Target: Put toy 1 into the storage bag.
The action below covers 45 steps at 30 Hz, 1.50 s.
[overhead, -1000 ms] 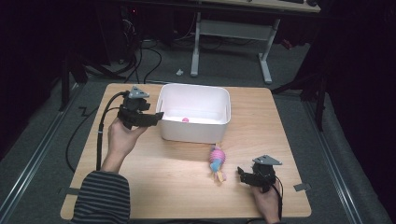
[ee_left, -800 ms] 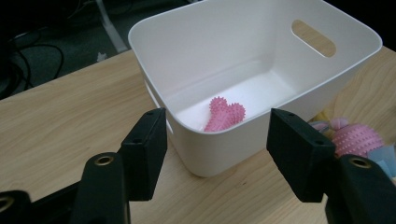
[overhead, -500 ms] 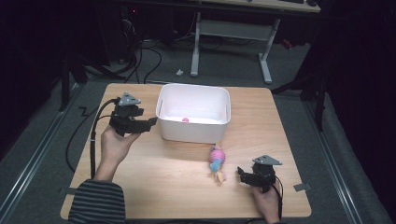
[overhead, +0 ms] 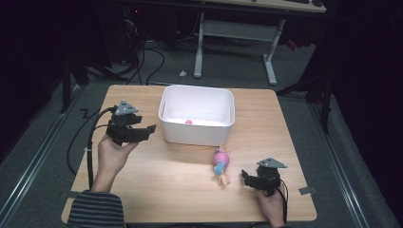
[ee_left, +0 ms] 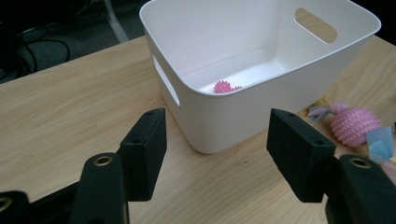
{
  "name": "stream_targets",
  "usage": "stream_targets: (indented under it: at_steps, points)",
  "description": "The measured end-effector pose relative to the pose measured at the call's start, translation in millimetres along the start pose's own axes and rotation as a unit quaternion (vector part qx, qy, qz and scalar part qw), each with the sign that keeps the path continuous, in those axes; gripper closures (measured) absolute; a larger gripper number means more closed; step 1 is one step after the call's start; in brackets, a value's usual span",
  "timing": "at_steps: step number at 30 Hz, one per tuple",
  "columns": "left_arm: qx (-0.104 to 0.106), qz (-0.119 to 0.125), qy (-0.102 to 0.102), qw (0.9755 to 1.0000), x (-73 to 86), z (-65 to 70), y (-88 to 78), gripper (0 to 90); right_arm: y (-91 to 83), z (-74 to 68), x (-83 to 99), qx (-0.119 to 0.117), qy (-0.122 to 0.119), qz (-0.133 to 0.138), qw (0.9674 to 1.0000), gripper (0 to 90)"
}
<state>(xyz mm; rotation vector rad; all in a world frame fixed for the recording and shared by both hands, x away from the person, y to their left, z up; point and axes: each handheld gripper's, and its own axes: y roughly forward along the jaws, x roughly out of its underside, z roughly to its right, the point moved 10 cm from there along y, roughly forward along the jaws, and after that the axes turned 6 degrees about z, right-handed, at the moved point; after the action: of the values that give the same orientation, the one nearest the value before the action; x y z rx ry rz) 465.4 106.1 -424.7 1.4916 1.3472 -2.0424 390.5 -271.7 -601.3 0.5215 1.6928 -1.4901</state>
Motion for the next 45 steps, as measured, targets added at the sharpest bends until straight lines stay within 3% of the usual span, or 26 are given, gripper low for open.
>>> stream_targets:
  at_steps: [14, 45]
  points:
    - [-0.002, -0.007, -0.01, 0.9999, 19.8, 0.2, -5.3, 38.2, 0.0, 0.0, 0.0, 0.0, 0.0, 0.0, 1.0, 20.9]
    - [0.006, -0.027, -0.036, 0.999, 68.2, 7.9, 2.5, 38.1, 0.0, -0.1, 0.0, 0.0, 0.001, 0.0, 1.0, 20.9]
